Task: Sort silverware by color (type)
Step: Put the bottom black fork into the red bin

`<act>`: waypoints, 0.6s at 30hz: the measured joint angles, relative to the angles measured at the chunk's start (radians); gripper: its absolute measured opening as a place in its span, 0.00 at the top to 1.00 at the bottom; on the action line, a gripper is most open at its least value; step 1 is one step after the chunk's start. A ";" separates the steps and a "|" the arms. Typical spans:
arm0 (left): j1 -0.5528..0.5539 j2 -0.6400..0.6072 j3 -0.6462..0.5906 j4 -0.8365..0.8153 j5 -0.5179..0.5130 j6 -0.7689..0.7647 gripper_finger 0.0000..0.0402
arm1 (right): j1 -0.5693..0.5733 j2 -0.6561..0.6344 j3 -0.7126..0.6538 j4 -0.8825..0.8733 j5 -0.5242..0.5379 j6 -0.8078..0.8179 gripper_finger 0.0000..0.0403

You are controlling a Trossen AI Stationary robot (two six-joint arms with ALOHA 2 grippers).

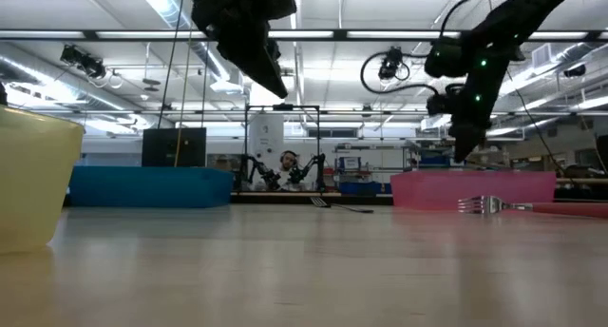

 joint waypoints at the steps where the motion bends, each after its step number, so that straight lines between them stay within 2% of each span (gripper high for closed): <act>1: 0.000 0.000 0.000 -0.015 0.000 -0.005 0.78 | -0.003 0.015 0.000 -0.001 0.006 -0.013 0.96; 8: -0.013 0.000 0.000 -0.150 0.000 -0.103 0.78 | -0.004 0.090 0.000 0.006 0.047 -0.037 0.91; 12: -0.028 0.000 0.000 -0.242 0.000 -0.105 0.78 | -0.004 0.108 0.000 0.006 0.053 -0.036 0.88; 18: -0.034 0.000 0.000 -0.180 -0.001 -0.105 0.78 | -0.003 0.107 0.000 0.007 0.053 -0.018 0.86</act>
